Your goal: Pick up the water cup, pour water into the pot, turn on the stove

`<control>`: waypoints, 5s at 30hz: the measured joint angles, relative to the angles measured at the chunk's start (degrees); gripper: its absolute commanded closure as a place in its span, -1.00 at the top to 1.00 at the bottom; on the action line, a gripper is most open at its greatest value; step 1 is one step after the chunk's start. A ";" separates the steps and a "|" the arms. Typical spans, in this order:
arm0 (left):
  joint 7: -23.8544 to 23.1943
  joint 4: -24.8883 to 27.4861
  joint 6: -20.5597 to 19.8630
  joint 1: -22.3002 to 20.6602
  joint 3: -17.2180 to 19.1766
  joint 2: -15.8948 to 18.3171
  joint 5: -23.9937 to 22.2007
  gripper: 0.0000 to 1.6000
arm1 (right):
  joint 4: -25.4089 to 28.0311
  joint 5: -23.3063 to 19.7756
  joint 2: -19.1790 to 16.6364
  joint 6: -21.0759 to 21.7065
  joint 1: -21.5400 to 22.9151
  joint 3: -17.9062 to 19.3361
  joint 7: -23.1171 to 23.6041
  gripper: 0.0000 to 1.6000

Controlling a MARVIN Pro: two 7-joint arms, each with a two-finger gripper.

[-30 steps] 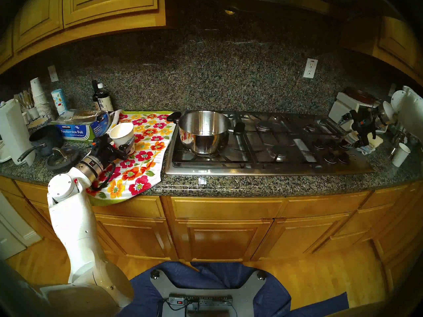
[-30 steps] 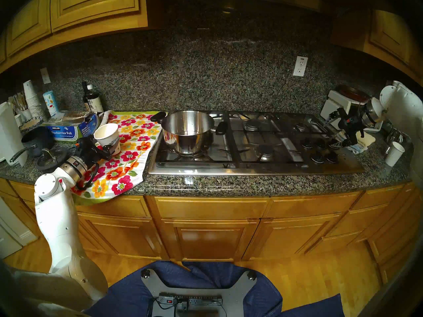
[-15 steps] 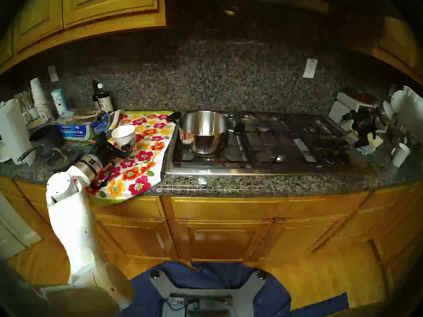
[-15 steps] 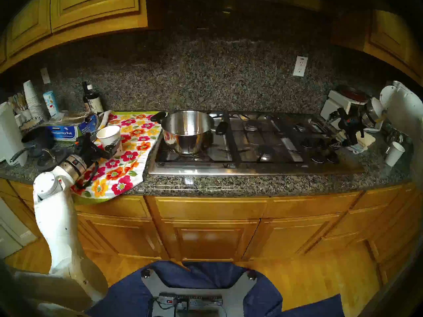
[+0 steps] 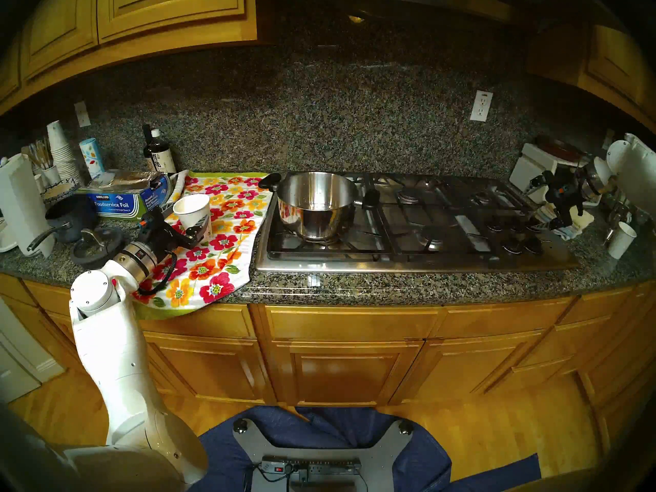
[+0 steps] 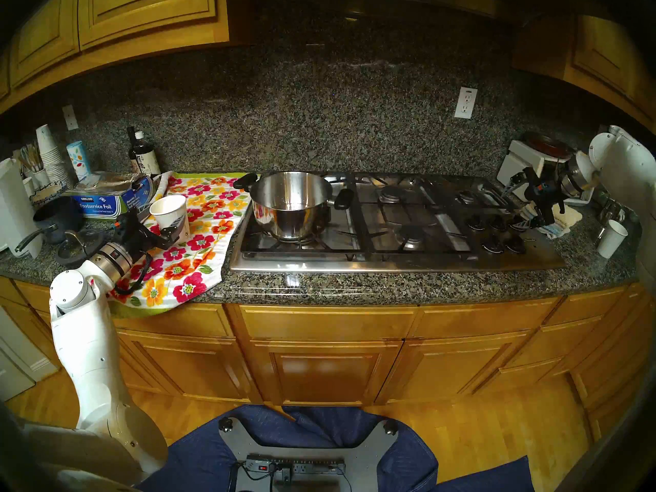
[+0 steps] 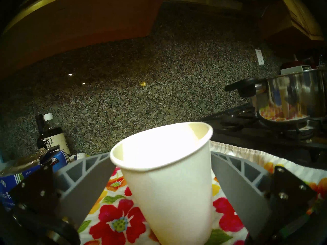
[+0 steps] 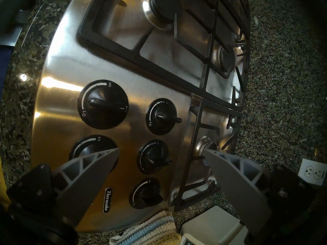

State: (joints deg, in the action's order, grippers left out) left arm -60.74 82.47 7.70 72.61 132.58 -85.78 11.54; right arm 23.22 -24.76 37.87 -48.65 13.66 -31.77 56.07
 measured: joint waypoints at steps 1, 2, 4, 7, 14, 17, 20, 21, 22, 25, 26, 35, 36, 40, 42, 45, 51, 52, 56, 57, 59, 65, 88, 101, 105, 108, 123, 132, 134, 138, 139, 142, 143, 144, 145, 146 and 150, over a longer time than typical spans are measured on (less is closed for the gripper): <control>0.00 0.26 -0.05 0.18 0.12 -0.05 -0.02 1.00 | 0.00 0.00 0.00 0.00 0.00 0.00 0.00 1.00; 0.00 0.41 -0.08 0.28 0.20 -0.09 -0.03 1.00 | 0.00 0.00 0.00 0.00 0.00 0.00 0.00 1.00; -0.03 0.91 -0.22 0.57 0.43 -0.20 -0.07 1.00 | 0.00 0.00 0.00 0.00 0.00 -0.01 0.00 1.00; -0.29 1.96 -0.91 1.04 0.77 -0.44 -0.19 1.00 | 0.00 0.00 0.00 0.00 0.00 -0.01 0.00 1.00; -1.47 4.24 -2.75 1.88 1.54 -1.09 -0.39 1.00 | -0.01 0.00 0.00 0.00 0.00 -0.01 0.00 1.00; -1.97 5.36 -3.46 2.30 1.90 -1.47 -0.46 1.00 | -0.01 0.00 0.00 0.00 0.00 -0.01 0.00 1.00; -2.49 6.64 -4.08 2.83 2.29 -2.01 -0.52 1.00 | -0.01 -0.01 0.00 0.00 0.00 -0.02 -0.01 1.00; -2.72 7.18 -4.34 3.06 2.44 -2.24 -0.54 1.00 | -0.01 -0.01 0.00 0.00 0.00 -0.02 -0.01 1.00; -2.88 7.58 -4.55 3.24 2.56 -2.42 -0.55 1.00 | -0.01 -0.01 0.00 0.00 0.00 -0.02 -0.01 1.00; -3.35 8.88 -5.26 3.80 2.97 -2.99 -0.57 1.00 | -0.01 -0.02 0.00 0.00 0.00 -0.02 -0.01 1.00; -3.51 9.40 -5.51 4.01 3.15 -3.19 -0.58 1.00 | -0.01 -0.02 0.00 0.00 0.00 -0.02 -0.01 1.00; -4.73 12.98 -7.32 5.47 4.92 -4.49 -0.58 1.00 | -0.01 -0.02 0.00 0.00 0.00 -0.03 -0.01 1.00; -4.82 13.17 -7.43 5.54 5.07 -4.54 -0.57 1.00 | -0.01 -0.02 0.00 0.00 0.00 -0.03 -0.01 1.00; -5.24 14.03 -7.94 5.80 5.77 -4.60 -0.56 1.00 | -0.01 -0.02 0.00 0.00 0.00 -0.03 -0.01 1.00; -5.48 14.48 -8.27 5.92 6.10 -4.60 -0.57 1.00 | -0.01 -0.02 0.00 0.00 0.00 -0.03 -0.01 1.00; -6.06 15.43 -8.99 6.12 6.56 -4.60 -0.65 1.00 | -0.01 -0.02 0.00 0.00 0.00 -0.03 -0.01 1.00; -7.49 17.62 -10.65 6.48 7.14 -4.64 -0.98 1.00 | -0.02 -0.03 0.00 0.00 0.00 -0.04 -0.01 1.00; -7.72 18.10 -11.08 6.55 7.21 -4.70 -1.02 1.00 | -0.02 -0.03 0.00 0.00 0.00 -0.04 -0.01 1.00; -8.16 20.39 -13.61 6.71 7.22 -5.43 -0.99 1.00 | -0.02 -0.03 0.00 -0.01 0.00 -0.04 -0.02 1.00; -8.24 20.82 -14.34 6.71 7.17 -5.61 -0.98 1.00 | -0.02 -0.03 0.00 -0.01 0.00 -0.04 -0.02 1.00; -8.43 21.84 -16.27 6.71 7.00 -6.12 -0.89 1.00 | -0.03 -0.03 0.00 -0.01 0.00 -0.04 -0.02 1.00; -8.55 22.90 -18.27 6.71 6.76 -6.75 -0.72 1.00 | -0.02 -0.03 0.00 -0.01 0.00 -0.04 -0.02 1.00; -7.49 23.66 -19.50 6.75 6.45 -6.60 -0.46 1.00 | -0.08 -0.73 0.02 0.60 -0.01 0.18 0.26 1.00; -7.24 23.67 -19.30 6.85 6.27 -6.46 -0.48 1.00 | -3.05 -10.49 1.90 12.47 -0.68 4.88 6.29 1.00; -7.23 23.67 -19.28 6.87 6.24 -6.43 -0.49 1.00 | -4.18 -13.03 2.49 15.66 -1.22 6.19 7.86 1.00; -7.23 23.68 -19.27 6.89 6.22 -6.42 -0.50 1.00 | -5.02 -14.71 2.88 17.93 -1.85 7.06 8.76 1.00; -7.25 23.70 -19.24 6.98 6.17 -6.37 -0.52 1.00 | -8.70 -18.72 4.64 29.45 -5.06 8.94 10.93 1.00; -7.25 23.70 -19.22 7.02 6.15 -6.35 -0.52 1.00 | -11.63 -19.89 5.76 36.93 -5.93 9.75 8.91 1.00; -7.25 23.70 -19.21 7.03 6.14 -6.34 -0.52 1.00 | -12.43 -20.55 5.98 39.02 -6.13 10.38 8.28 1.00; -7.25 23.70 -19.21 7.04 6.14 -6.34 -0.52 1.00 | -13.11 -21.61 6.13 41.05 -6.30 11.36 7.89 1.00; -7.25 23.71 -19.20 7.04 6.14 -6.33 -0.52 1.00 | -13.36 -22.02 6.22 41.83 -6.34 11.74 7.77 1.00; -7.25 23.71 -19.20 7.05 6.13 -6.33 -0.52 1.00 | -13.87 -22.77 6.50 43.21 -6.38 12.51 7.26 1.00; -7.25 23.71 -19.20 7.05 6.13 -6.33 -0.52 1.00 | -13.97 -22.89 6.56 43.43 -6.38 12.64 7.17 1.00; -7.25 23.71 -19.20 7.05 6.13 -6.33 -0.52 1.00 | -14.05 -22.99 6.63 43.61 -6.39 12.75 7.09 1.00; -7.25 23.71 -19.20 7.05 6.13 -6.33 -0.52 1.00 | -14.13 -23.10 6.70 43.80 -6.40 12.85 7.00 1.00; -7.25 23.71 -19.20 7.05 6.13 -6.33 -0.53 1.00 | -14.19 -23.17 6.74 43.93 -6.41 12.92 6.96 1.00; -7.25 23.71 -19.20 7.06 6.12 -6.32 -0.53 1.00 | -14.50 -23.45 6.99 44.49 -6.46 13.24 6.73 1.00</control>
State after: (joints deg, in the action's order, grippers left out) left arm -67.99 106.18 -11.50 79.67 138.70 -92.10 11.01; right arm 8.71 -48.20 44.87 -4.15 7.20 -18.53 62.81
